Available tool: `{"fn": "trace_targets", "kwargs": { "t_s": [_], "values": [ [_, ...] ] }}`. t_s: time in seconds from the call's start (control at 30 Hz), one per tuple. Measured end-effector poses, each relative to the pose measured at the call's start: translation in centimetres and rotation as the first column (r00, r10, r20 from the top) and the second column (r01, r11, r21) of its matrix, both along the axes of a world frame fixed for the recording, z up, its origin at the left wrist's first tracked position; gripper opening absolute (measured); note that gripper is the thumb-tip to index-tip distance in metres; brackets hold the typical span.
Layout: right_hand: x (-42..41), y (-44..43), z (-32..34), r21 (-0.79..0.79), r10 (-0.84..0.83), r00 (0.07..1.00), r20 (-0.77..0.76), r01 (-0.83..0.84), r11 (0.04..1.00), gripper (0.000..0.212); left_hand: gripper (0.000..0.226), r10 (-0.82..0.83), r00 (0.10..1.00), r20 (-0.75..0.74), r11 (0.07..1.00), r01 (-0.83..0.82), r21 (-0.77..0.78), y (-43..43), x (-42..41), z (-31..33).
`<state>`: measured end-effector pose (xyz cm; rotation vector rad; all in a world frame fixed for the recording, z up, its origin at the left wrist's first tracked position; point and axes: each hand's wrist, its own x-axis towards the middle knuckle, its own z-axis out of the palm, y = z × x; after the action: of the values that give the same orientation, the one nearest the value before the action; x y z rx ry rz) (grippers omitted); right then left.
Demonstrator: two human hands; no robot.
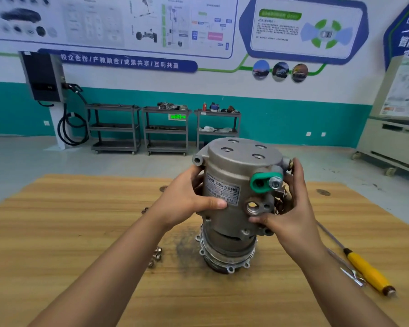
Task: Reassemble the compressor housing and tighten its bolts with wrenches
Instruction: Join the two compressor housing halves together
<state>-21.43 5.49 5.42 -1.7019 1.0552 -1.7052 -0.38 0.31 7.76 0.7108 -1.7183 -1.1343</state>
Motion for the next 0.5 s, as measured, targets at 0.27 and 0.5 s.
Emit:
{"fn": "trace_targets", "kwargs": {
  "t_s": [0.27,0.5],
  "values": [
    [0.4,0.6,-2.0,0.030,0.045,0.999,-0.025,-0.045,0.999,0.122,0.089,0.057,0.998,0.030,0.998,-0.056,-0.022,1.3,0.0,-1.8],
    [0.3,0.4,-3.4,0.018,0.033,0.998,-0.046,-0.032,0.999,0.123,0.084,0.026,0.998,0.053,1.000,-0.025,-0.008,1.2,-0.1,-3.2]
  ]
}}
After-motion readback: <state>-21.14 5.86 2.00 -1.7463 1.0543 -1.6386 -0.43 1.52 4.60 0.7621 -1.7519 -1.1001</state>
